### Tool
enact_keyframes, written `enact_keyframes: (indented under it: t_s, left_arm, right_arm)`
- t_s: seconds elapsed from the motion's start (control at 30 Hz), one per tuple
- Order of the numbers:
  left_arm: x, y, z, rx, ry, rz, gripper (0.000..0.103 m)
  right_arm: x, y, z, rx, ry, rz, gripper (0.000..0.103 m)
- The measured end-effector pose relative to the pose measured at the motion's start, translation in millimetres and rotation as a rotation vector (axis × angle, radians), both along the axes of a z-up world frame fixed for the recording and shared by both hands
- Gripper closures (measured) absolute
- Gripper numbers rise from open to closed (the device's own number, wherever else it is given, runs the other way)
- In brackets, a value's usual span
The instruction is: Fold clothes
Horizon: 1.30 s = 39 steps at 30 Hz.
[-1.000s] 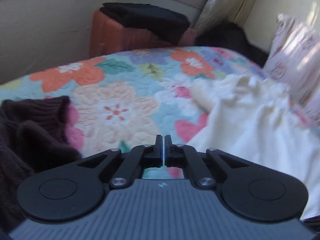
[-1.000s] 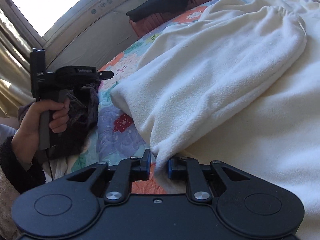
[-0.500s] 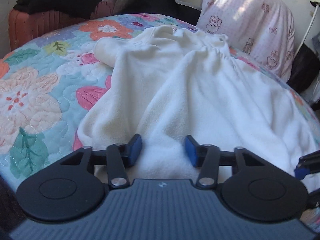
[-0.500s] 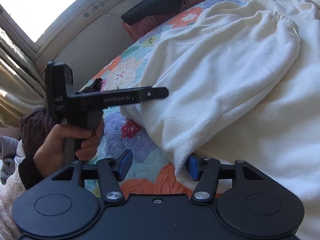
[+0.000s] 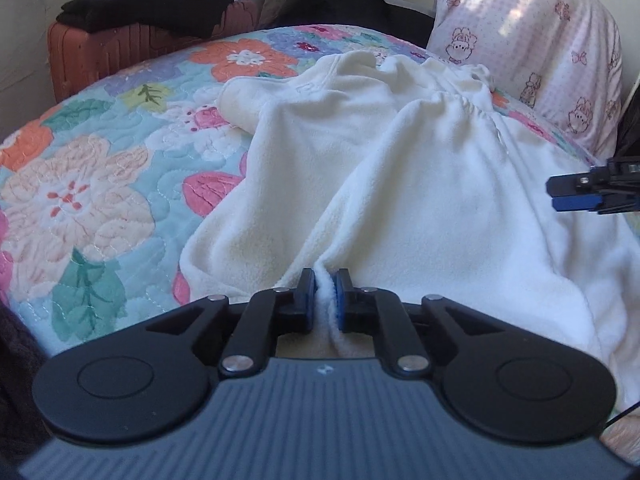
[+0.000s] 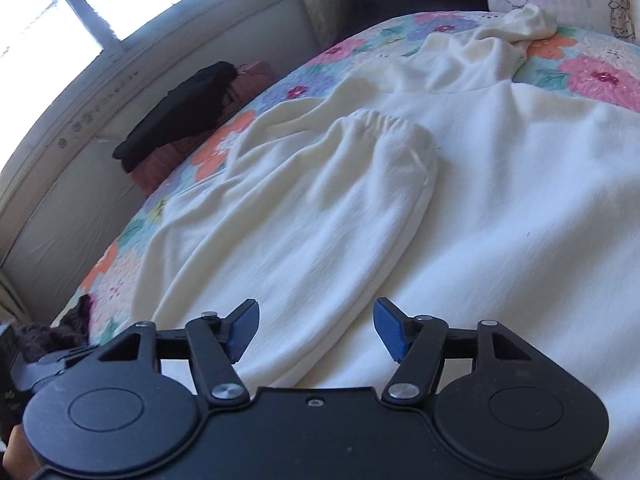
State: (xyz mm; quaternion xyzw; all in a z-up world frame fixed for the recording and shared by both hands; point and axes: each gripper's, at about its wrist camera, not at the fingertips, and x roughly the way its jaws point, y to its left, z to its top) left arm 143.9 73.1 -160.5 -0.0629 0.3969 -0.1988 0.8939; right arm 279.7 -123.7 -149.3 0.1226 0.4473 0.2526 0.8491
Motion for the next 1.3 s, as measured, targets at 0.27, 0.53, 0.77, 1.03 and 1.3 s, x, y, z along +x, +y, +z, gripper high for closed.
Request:
enact_keyframes:
  t_s: [0.27, 0.53, 0.77, 1.03, 1.3]
  left_arm:
    - [1, -1, -9, -0.029, -0.026, 0.000, 0.095]
    - [-38, -8, 22, 0.005, -0.137, 0.160, 0.095]
    - [-23, -17, -6, 0.115, -0.112, 0.169, 0.084]
    - [-19, 0, 12, -0.093, -0.060, 0.165, 0.055]
    - [-19, -15, 1, -0.005, -0.023, 0.134, 0.052]
  right_arm:
    - [77, 33, -37, -0.134, -0.134, 0.014, 0.040]
    - [82, 62, 57, 0.028, -0.528, 0.224, 0.093]
    - [132, 60, 9, -0.280, -0.259, 0.039, 0.050]
    - [22, 24, 11, 0.090, -0.032, 0.187, 0.048]
    - [-119, 44, -4, 0.022, -0.075, 0.527, 0.043]
